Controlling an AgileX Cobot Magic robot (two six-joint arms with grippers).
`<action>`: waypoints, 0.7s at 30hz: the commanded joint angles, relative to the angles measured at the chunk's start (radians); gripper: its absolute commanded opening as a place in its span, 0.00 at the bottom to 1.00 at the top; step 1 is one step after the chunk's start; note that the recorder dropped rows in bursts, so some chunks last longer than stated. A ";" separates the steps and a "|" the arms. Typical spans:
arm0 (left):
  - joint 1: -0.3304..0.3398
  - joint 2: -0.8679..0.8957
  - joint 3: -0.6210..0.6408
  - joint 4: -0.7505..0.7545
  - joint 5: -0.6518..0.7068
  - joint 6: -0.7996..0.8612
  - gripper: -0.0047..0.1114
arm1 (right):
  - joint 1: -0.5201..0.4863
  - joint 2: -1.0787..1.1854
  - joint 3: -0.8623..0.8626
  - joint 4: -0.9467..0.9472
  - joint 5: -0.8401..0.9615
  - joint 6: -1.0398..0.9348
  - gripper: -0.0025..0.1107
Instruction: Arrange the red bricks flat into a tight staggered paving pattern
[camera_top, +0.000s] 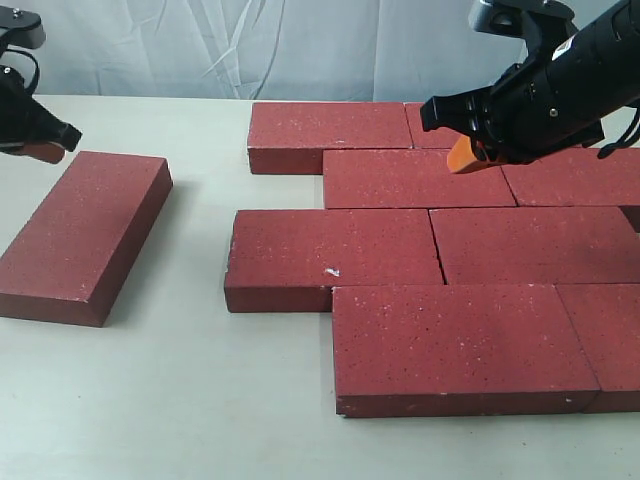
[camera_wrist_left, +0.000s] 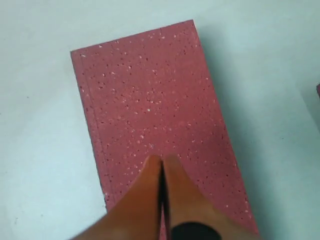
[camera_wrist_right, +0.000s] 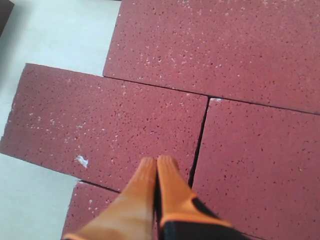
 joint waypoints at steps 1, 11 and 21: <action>-0.014 -0.015 -0.001 0.005 -0.002 0.042 0.04 | -0.004 -0.007 0.001 0.000 -0.002 -0.006 0.02; -0.172 0.003 -0.001 0.196 -0.106 -0.225 0.04 | -0.004 -0.007 0.001 0.000 -0.006 -0.006 0.02; -0.198 0.121 -0.001 0.441 -0.211 -0.553 0.04 | -0.004 -0.007 0.001 -0.002 -0.015 -0.006 0.02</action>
